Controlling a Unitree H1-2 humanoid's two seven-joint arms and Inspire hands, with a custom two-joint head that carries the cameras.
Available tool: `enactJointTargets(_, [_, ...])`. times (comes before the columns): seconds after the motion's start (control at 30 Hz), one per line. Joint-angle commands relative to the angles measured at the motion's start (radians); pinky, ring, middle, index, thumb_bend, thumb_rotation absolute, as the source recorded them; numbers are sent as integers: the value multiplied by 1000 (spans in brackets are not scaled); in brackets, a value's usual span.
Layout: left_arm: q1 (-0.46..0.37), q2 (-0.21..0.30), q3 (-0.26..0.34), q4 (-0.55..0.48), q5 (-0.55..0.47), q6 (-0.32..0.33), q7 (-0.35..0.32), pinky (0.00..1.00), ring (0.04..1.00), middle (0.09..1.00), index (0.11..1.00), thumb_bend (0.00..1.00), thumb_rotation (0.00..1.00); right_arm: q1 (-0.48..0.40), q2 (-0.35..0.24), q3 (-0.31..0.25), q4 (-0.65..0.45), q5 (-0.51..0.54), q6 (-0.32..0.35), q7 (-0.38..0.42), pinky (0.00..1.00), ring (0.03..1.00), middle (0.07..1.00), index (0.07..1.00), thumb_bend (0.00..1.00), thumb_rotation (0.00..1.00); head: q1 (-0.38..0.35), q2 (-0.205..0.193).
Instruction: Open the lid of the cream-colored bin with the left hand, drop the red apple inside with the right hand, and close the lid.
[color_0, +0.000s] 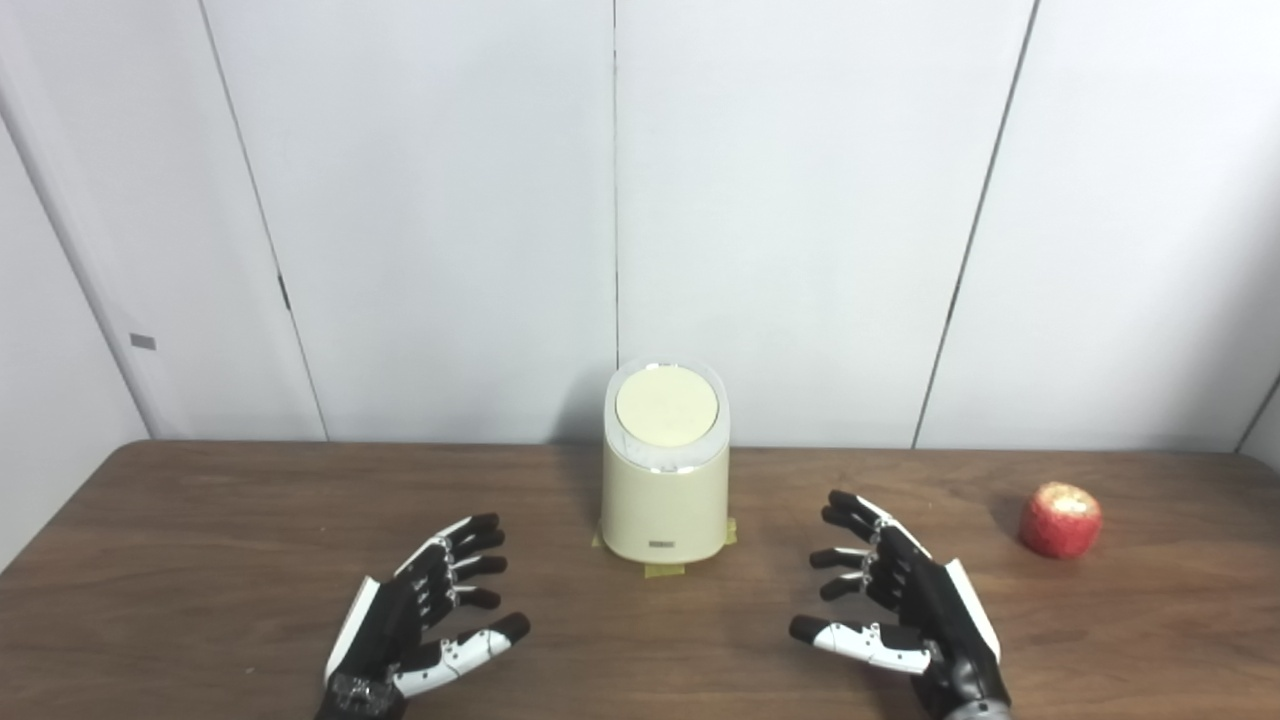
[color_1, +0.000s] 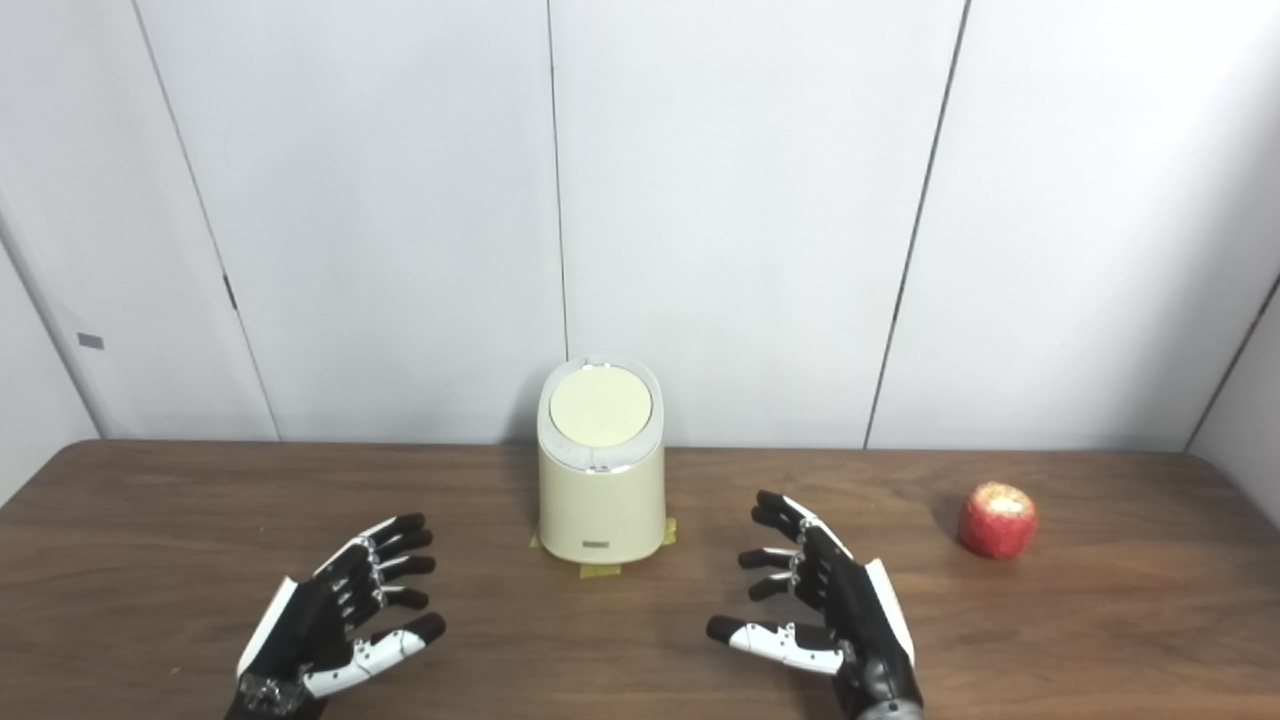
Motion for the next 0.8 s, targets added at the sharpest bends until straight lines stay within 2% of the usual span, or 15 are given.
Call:
enactJointTargets(0.0, [-25, 11, -1, -27, 16, -19, 13, 658, 770, 825, 848, 767, 148, -34, -1, -1, -33, 5, -17, -5, 493, 651, 825, 822, 821, 128, 2, 1])
enactJointTargets(0.53, [-35, -8, 0, -29, 30, -28, 26, 671, 777, 828, 852, 758, 157, -41, -4, -5, -22, 16, -29, -1, 489, 648, 815, 823, 831, 131, 14, -2])
enactJointTargets(0.6, [-44, -16, 2, -36, 32, -30, 35, 696, 803, 860, 888, 770, 222, -44, -5, -9, -14, 25, -35, 0, 492, 650, 810, 821, 832, 132, 20, 0])
enactJointTargets(0.77, [-108, -3, 0, -89, 78, 36, 55, 705, 835, 892, 930, 821, 288, -57, -13, -17, 11, 26, -46, -7, 524, 649, 810, 824, 816, 128, 26, -8])
